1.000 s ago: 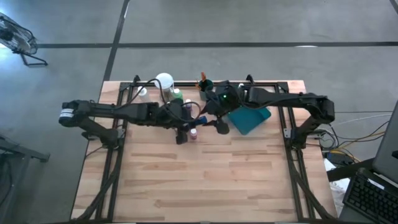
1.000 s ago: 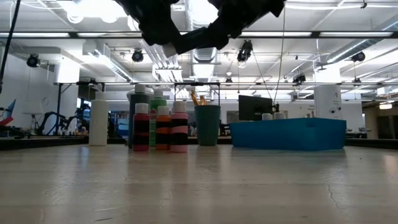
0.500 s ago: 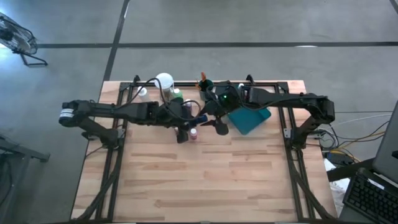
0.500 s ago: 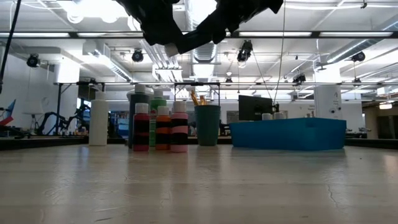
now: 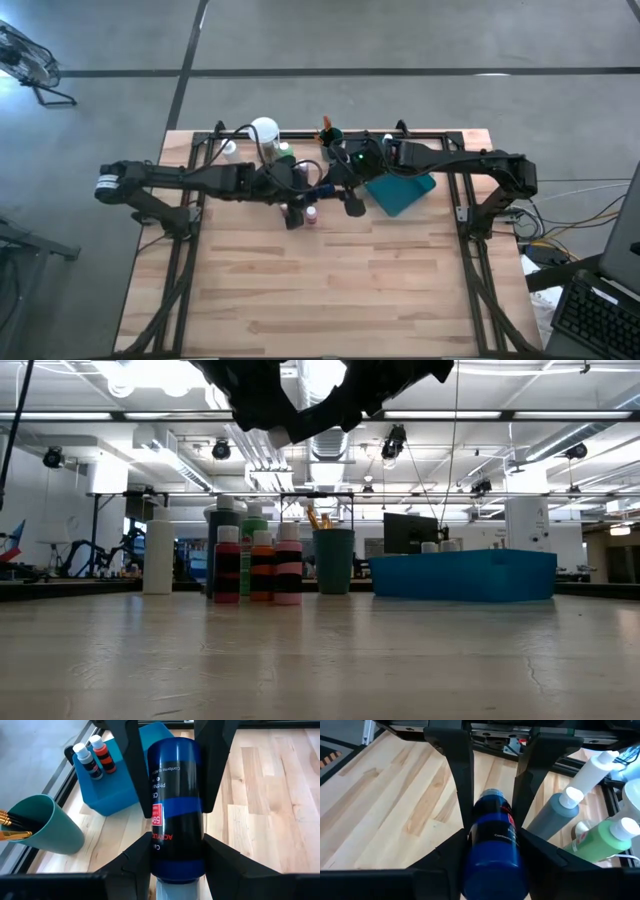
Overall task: Pick & Place Paint Supplies
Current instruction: Put the small blue paint bottle into the blue bin
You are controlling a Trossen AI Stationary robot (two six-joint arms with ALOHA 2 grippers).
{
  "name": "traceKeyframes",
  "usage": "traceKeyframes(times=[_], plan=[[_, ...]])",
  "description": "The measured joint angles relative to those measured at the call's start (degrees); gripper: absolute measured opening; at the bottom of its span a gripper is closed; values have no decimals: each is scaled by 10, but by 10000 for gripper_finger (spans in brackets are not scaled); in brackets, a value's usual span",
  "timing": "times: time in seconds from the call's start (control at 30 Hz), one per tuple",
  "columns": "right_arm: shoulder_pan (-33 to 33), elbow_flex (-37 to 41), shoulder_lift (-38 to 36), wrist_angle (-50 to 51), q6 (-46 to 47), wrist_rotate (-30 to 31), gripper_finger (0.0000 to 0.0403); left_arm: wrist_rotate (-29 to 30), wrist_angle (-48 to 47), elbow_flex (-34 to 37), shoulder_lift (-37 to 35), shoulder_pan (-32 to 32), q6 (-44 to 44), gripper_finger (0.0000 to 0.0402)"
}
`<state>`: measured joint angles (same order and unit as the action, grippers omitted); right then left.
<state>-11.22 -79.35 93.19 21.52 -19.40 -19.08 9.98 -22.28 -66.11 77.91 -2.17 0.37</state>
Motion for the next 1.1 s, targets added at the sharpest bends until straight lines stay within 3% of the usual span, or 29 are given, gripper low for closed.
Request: traceKeyframes(times=[0.13, 0.47, 0.67, 0.83, 1.1], plan=[[0, 0, 0, 0, -1, 2, 122, 1, 0, 0, 0, 0, -1, 144], [0, 0, 0, 0, -1, 3, 121, 0, 1, 0, 0, 0, 5, 146], [0, 2, -5, 14, -4, 12, 121, -1, 10, 0, -1, 0, 13, 199], [0, 1, -26, 27, -3, 15, 121, 0, 3, 0, -7, 0, 19, 210], [-1, 14, -71, 97, -3, 92, 121, 55, -32, 9, -48, 0, 8, 211]])
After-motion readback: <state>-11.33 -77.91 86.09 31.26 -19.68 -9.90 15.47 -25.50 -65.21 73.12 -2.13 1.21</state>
